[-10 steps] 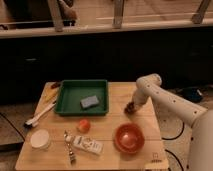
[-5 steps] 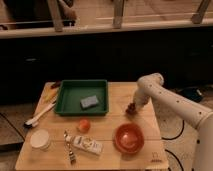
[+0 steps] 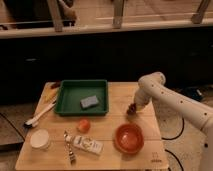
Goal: Place grapes in red bowl
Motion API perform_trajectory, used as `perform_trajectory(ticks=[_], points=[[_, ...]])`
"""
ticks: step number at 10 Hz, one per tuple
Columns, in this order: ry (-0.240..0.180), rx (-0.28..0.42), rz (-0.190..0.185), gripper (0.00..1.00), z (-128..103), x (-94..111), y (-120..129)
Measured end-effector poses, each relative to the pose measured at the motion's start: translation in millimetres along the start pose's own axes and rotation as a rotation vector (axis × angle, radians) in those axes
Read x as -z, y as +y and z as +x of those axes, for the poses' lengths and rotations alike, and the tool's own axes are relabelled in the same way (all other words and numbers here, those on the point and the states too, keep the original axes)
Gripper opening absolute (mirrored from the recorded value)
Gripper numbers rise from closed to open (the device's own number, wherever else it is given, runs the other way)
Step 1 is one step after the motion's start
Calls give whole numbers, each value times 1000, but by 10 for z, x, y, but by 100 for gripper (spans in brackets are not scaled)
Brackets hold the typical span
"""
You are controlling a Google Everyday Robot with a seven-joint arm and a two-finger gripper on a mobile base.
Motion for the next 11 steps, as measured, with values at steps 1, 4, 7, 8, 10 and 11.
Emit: perform_trajectory(ticks=[1, 4, 7, 8, 10, 11], points=[[0, 5, -1, 7, -7, 36, 30], [-3, 26, -5, 7, -45, 129, 115], [-7, 53, -16, 7, -80, 255, 232], [-15, 65, -20, 7, -134, 296, 270], [-14, 84, -29, 7, -122, 359, 348], [-20, 100, -31, 7, -162, 392, 363]])
